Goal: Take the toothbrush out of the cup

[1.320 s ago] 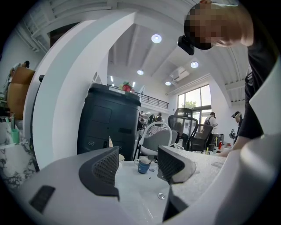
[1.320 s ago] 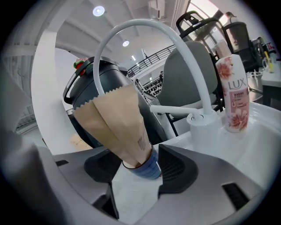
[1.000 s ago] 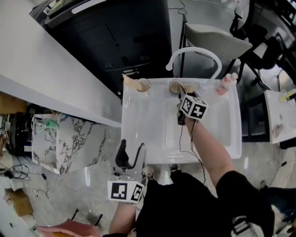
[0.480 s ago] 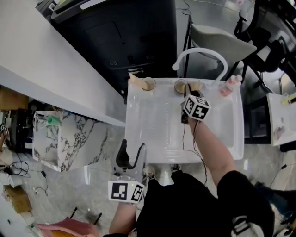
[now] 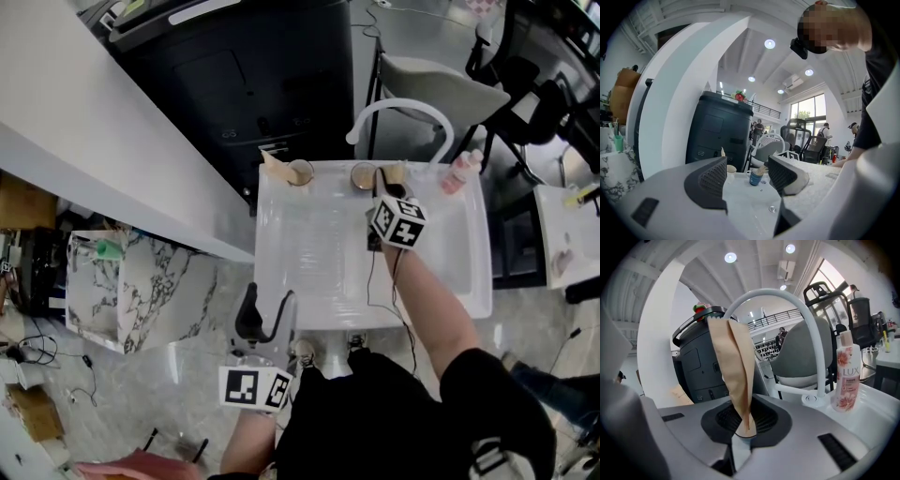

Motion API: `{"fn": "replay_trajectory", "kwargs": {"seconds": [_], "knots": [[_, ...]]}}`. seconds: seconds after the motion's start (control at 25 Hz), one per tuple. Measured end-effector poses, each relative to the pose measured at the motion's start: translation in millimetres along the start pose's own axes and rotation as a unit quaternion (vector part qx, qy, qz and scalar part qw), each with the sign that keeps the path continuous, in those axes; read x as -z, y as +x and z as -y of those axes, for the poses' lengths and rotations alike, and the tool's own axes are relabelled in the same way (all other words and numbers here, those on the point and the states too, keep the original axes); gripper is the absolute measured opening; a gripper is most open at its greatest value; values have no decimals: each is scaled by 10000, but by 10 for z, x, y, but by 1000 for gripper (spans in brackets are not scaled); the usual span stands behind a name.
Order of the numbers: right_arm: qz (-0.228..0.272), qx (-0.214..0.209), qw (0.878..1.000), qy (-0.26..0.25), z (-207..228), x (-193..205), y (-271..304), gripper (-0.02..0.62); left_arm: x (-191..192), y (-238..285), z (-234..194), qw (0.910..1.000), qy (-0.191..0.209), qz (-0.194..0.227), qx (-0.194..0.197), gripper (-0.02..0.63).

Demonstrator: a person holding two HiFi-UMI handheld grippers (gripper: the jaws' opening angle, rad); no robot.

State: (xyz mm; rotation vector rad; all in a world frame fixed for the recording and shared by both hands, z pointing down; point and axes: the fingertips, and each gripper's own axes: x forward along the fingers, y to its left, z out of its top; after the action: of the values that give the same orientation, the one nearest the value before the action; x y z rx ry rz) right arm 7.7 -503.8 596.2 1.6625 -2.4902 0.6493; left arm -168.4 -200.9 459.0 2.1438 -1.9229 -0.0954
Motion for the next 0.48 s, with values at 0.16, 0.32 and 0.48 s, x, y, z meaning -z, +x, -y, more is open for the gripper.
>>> {"fn": "replay_trajectory", "kwargs": {"seconds": [0.16,0.32,0.48], "knots": [[228,-90,9997,-26,-61,-160,-168,31,3,-34,46,9999,28,24,108,259],[503,-254,9984,-106,-186,-377,-427,29,-33,-72,102,9996,55,71,272,259],[766,-513,9951,-358,-406,-618,-748,29,-115,-121,131,9990,91,127,424,259]]}}
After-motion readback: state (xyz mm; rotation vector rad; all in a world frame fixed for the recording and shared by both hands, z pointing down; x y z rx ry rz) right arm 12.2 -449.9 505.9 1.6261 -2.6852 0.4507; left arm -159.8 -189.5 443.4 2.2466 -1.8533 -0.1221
